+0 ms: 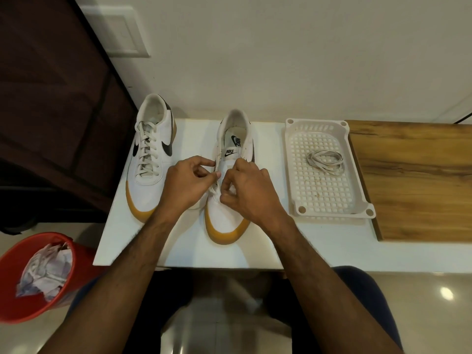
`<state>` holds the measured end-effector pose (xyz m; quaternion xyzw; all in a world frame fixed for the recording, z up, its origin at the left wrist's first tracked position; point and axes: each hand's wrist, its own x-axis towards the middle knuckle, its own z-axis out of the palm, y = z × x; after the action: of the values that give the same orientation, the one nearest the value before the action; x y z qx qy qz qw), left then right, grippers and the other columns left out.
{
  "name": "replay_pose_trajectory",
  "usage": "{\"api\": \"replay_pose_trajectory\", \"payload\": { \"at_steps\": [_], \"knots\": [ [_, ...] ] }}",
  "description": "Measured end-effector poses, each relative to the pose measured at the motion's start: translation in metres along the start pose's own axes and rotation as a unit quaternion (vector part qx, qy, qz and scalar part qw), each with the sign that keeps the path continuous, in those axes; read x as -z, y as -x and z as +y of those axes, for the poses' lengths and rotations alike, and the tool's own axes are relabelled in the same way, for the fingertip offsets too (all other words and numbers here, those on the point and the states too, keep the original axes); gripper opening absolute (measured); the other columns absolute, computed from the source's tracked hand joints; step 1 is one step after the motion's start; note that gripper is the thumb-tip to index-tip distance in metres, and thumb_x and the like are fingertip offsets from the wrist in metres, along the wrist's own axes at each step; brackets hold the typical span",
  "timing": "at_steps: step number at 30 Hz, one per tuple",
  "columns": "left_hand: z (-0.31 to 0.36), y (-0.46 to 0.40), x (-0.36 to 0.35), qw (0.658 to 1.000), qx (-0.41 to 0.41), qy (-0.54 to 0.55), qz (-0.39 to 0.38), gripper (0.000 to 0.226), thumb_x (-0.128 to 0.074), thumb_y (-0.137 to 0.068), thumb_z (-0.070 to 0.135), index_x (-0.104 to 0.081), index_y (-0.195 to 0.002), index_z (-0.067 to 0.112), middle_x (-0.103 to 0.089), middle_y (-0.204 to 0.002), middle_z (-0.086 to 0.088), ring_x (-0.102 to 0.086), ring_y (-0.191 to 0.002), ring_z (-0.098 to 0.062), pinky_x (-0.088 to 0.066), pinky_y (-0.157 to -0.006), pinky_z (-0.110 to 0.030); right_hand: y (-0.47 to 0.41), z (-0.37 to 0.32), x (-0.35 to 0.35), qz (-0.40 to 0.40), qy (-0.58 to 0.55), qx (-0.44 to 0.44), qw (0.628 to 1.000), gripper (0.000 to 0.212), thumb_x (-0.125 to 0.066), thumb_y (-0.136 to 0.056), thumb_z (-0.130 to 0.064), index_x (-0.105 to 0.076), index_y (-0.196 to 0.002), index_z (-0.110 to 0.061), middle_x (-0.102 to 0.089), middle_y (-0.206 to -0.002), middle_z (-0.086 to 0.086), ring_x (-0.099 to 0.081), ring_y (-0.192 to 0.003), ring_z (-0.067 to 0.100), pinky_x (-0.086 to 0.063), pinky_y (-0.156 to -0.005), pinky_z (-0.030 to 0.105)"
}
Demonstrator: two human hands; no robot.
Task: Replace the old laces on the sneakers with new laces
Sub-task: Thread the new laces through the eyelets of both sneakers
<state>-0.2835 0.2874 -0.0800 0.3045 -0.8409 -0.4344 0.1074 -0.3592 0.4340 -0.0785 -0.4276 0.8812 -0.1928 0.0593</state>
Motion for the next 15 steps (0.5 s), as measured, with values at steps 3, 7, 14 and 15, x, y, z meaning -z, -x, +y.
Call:
{"api": "replay_pose_trajectory", "payload": {
  "at_steps": [3,7,14,15],
  "knots": [
    [-0.001,0.0,0.001,1.0,-0.006,-0.004,-0.001,0.024,-0.08,-0.084,0.033,-0.074,-0.107,0.027,-0.074,-0.077,0.01,-0.067,-0.075,0.006,-0.045,-0.068,-0.005,0.0,0.0,-0.007,0.011,0.053,0.012,0.998,0.021,-0.06,-0.09,-0.034,-0.067,-0.1,-0.016,-0.052,-0.103,0.002,-0.051,-0.095,0.023,-0.041,-0.081,0.04],
    [-0.002,-0.001,-0.002,1.0,-0.011,-0.018,-0.007,0.026,-0.079,-0.085,0.035,-0.073,-0.109,0.028,-0.075,-0.08,0.011,-0.069,-0.082,-0.001,-0.052,-0.081,-0.022,0.0,0.003,-0.008,0.049,0.143,0.014,0.988,0.027,-0.044,-0.087,-0.031,-0.062,-0.087,-0.011,-0.051,-0.09,0.006,-0.043,-0.077,0.021,-0.03,-0.066,0.037],
    [-0.001,-0.002,-0.002,0.999,-0.01,-0.036,-0.014,0.027,-0.076,-0.085,0.033,-0.072,-0.111,0.029,-0.073,-0.08,0.014,-0.067,-0.086,-0.002,-0.052,-0.088,-0.029,0.004,0.022,0.006,0.084,0.164,-0.03,0.982,0.021,-0.055,-0.084,-0.031,-0.058,-0.083,-0.011,-0.049,-0.087,0.005,-0.045,-0.078,0.025,-0.034,-0.066,0.039],
    [-0.001,-0.002,-0.003,0.999,-0.009,-0.033,-0.016,0.027,-0.076,-0.085,0.033,-0.072,-0.111,0.03,-0.073,-0.08,0.014,-0.067,-0.085,-0.002,-0.052,-0.087,-0.029,0.005,0.024,0.007,0.078,0.136,-0.045,0.987,0.021,-0.056,-0.087,-0.032,-0.06,-0.088,-0.012,-0.049,-0.091,0.004,-0.047,-0.083,0.024,-0.037,-0.07,0.041]
  ]
}}
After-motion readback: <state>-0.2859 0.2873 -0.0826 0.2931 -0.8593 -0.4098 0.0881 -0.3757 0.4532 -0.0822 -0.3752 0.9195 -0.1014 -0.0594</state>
